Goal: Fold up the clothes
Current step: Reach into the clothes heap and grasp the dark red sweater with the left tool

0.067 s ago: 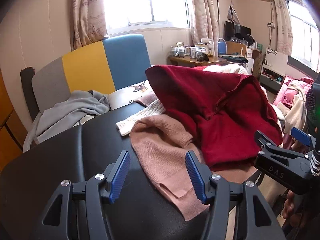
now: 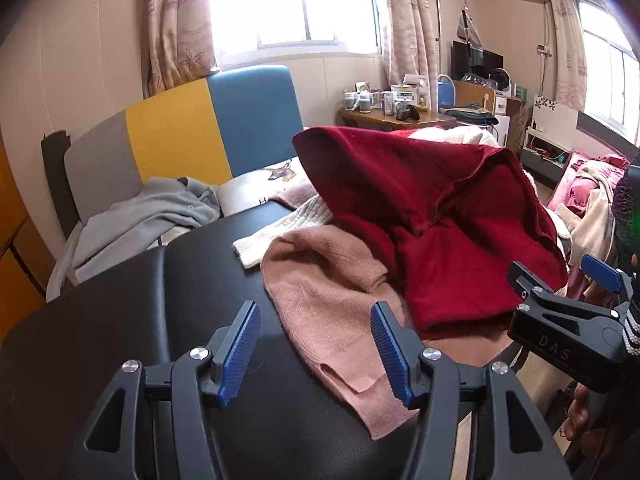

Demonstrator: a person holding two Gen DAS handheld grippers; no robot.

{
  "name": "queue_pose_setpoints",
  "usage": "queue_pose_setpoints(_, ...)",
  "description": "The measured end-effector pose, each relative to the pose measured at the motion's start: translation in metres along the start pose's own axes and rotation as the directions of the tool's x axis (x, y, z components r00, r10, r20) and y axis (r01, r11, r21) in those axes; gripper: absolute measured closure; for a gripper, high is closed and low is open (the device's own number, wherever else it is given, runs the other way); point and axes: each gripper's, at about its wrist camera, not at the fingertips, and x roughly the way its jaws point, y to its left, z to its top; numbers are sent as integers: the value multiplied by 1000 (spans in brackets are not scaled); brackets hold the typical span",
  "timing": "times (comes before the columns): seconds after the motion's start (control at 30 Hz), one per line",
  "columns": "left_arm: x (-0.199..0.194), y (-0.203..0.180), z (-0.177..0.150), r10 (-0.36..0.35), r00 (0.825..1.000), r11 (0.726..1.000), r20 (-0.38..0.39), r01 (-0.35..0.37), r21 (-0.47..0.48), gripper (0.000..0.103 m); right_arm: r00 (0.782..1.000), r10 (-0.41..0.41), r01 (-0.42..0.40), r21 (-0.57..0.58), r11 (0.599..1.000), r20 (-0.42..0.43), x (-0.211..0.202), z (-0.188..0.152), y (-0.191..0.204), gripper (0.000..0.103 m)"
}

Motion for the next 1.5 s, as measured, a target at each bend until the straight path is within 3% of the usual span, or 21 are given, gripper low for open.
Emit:
queue_pose_setpoints(0.13,7,12,-11,15,999,999,-44,-16,-30,44,1000,12,-12,-5,1000,-19,2,-3,-9,0)
queue_pose_setpoints(0.27,33,26,-28,32,991,999,-127,-36,-26,43,996,13,-23,-108,994,-92,14,-13,23,0)
queue_pose_setpoints(0.37,63,36,-48,33,970,998,-241,-43,-36,43,985,76,-93,-108,990,-152,27,-20,27,0)
queue_pose_setpoints(0.5,99,55,-78,29,936,996,-351,-59,-74,43,953,188,-214,-88,973,-237,45,-26,12,0)
queue_pose_setpoints(0.6,118,70,-94,24,917,991,-398,-73,-110,43,944,237,-262,-84,961,-227,57,-7,15,0)
queue_pose_setpoints(0.7,120,84,-100,-15,923,984,-383,-53,-167,38,949,312,-313,-17,950,-52,56,36,3,0)
queue_pose_setpoints(0.77,120,89,-102,-17,927,982,-376,-55,-181,37,950,311,-311,-1,950,-4,72,57,-1,0)
queue_pose_setpoints(0.8,120,90,-102,-23,928,982,-371,-49,-184,32,966,243,-246,-33,969,-84,93,64,4,0)
queue_pose_setpoints(0.87,119,90,-105,-35,932,982,-360,-34,-183,27,971,133,-159,-117,980,-199,124,65,14,0)
queue_pose_setpoints(0.93,118,86,-105,-35,936,985,-351,-27,-171,19,974,121,-145,-121,982,-190,131,66,10,0)
queue_pose_setpoints(1.0,117,85,-106,-35,940,985,-339,-25,-170,18,983,137,-147,-70,987,-124,128,69,-2,0)
queue_pose_setpoints(1.07,116,88,-107,-50,944,979,-326,-19,-204,14,976,207,-204,49,978,-62,125,72,-23,0)
queue_pose_setpoints(1.17,115,95,-107,-71,949,976,-308,3,-216,6,887,438,-386,285,877,-147,165,69,-45,0)
queue_pose_setpoints(1.37,117,92,-109,-72,955,983,-286,19,-183,0,810,584,-541,461,703,60,173,95,-56,0)
queue_pose_setpoints(1.47,122,90,-110,-66,955,983,-290,14,-181,0,812,566,-542,549,637,145,195,113,-48,0)
queue_pose_setpoints(1.5,123,90,-111,-66,955,983,-289,12,-183,0,800,583,-544,580,606,142,202,114,-46,0)
